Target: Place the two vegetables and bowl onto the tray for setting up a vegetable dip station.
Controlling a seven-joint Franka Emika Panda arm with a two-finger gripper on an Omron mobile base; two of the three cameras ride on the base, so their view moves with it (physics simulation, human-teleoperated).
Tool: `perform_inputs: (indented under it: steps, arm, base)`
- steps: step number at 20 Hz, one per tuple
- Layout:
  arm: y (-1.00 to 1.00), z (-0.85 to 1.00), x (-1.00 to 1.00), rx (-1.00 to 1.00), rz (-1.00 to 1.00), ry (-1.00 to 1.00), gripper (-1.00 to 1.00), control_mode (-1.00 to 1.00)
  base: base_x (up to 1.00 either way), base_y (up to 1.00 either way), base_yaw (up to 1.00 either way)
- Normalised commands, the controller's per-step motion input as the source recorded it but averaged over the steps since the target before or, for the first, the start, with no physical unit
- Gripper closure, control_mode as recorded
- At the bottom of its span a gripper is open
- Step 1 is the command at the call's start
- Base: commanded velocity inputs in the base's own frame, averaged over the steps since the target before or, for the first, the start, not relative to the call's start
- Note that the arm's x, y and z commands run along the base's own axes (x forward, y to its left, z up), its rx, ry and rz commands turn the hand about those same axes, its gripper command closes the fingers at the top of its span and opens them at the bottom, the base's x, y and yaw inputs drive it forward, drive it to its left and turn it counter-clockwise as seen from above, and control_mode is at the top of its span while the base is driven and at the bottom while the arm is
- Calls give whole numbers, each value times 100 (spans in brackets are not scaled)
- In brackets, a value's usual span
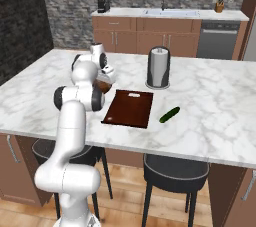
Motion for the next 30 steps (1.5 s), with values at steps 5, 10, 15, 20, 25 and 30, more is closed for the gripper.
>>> perform_inputs:
  steps: [5,10,15,20,25,30]
  arm:
    - [5,-21,9,0,-9,6,-100,-100]
    - [-6,-13,1,1,-9,1,-100,-100]
    - [0,-13,7,0,-7,0,-100,-100]
    - [0,-22,4,0,-7,0,-100,-100]
    - [0,-25,1,0,-6,0,-100,-100]
    - [5,-27,0,0,-6,0,-100,-100]
  base:
    - [0,0,0]
    - [0,0,0]
    - [0,0,0]
    - [0,0,0]
    - [0,0,0]
    - [0,0,0]
